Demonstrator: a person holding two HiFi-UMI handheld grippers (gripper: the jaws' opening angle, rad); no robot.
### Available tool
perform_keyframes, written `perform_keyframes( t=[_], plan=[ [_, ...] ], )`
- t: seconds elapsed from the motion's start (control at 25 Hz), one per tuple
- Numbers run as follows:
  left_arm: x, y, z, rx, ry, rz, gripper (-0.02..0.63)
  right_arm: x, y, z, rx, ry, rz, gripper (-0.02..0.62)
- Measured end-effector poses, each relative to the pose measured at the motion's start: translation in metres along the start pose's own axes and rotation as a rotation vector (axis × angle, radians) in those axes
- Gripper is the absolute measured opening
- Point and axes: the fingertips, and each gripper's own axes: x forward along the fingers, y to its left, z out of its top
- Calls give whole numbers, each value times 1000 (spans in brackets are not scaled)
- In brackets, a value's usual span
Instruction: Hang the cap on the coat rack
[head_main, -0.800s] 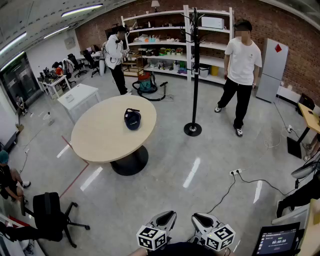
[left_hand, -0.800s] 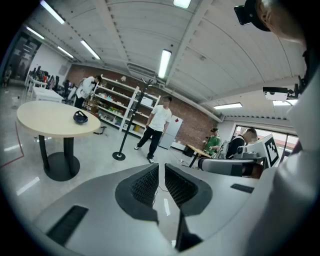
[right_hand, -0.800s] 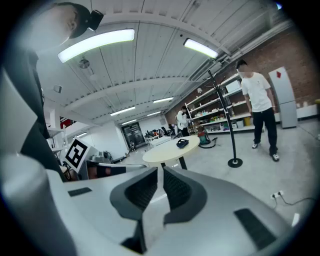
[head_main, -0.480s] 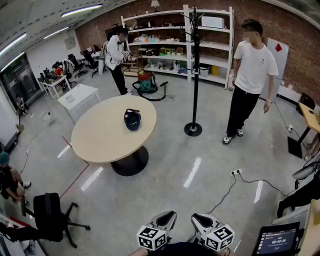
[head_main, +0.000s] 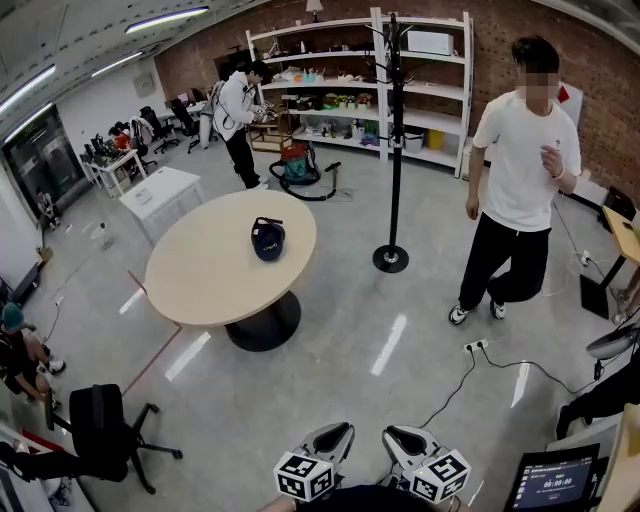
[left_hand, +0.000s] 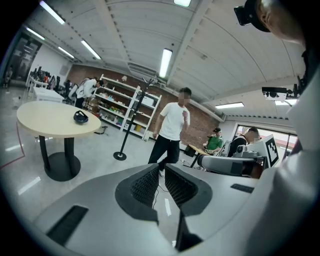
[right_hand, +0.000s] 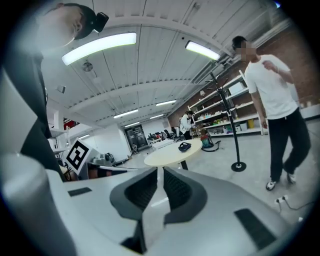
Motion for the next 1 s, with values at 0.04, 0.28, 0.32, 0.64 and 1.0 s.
perform_keyframes(
  t=[0.04,0.28,0.32,0.64,1.0],
  plan=[
    [0,0,-1,-2,0,3,43,0,-1,0,4,1,1,38],
    [19,-2,-5,-22,-1,18,43,0,-23,-2,9,18,17,38],
    [25,-3,-6,-26,-2,22,43,0,-30,-3,10,22,20,38],
    [17,-17,-14,-38,-4,58,43,-12,-27,-10,19,43,53,38],
    [27,-26,-31,-77,12,142,43,-16,-51,-26,59,92,118,38]
  ],
)
